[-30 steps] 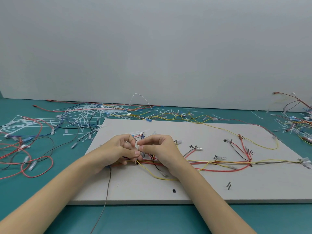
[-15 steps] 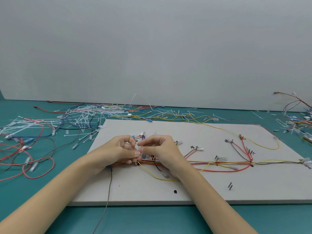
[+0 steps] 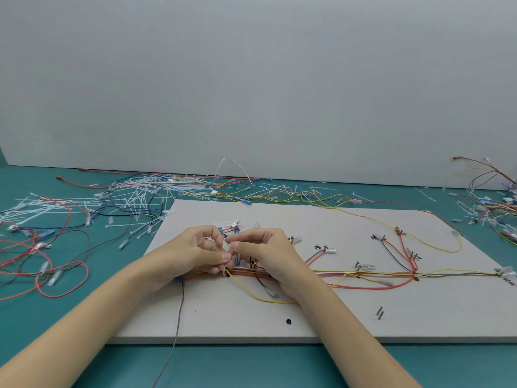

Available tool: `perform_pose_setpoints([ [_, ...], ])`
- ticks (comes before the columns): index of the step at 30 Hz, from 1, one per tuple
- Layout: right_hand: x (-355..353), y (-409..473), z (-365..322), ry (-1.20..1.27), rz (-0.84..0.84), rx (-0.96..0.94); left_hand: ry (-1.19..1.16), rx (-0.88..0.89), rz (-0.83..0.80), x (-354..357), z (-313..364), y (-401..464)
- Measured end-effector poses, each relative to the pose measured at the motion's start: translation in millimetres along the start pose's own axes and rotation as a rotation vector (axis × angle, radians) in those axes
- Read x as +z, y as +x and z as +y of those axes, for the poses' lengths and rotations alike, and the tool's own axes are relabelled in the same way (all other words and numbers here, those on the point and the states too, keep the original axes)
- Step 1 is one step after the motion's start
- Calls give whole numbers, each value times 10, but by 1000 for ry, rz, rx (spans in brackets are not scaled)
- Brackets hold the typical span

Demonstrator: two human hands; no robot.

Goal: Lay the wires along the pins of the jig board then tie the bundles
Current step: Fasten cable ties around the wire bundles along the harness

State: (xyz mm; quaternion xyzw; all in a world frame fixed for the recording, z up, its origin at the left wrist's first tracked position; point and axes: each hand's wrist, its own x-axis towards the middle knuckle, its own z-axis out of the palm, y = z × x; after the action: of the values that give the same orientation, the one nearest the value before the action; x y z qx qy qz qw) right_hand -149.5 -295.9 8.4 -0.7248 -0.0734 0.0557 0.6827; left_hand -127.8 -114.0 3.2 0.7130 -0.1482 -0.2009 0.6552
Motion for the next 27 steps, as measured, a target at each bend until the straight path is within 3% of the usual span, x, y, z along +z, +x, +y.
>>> perform_pose_setpoints([
  [14, 4, -5, 39, 21, -19, -35, 16, -15, 21, 11, 22, 2],
  [27, 61, 21, 83, -190, 75, -145, 87, -18, 79, 59, 27, 7],
])
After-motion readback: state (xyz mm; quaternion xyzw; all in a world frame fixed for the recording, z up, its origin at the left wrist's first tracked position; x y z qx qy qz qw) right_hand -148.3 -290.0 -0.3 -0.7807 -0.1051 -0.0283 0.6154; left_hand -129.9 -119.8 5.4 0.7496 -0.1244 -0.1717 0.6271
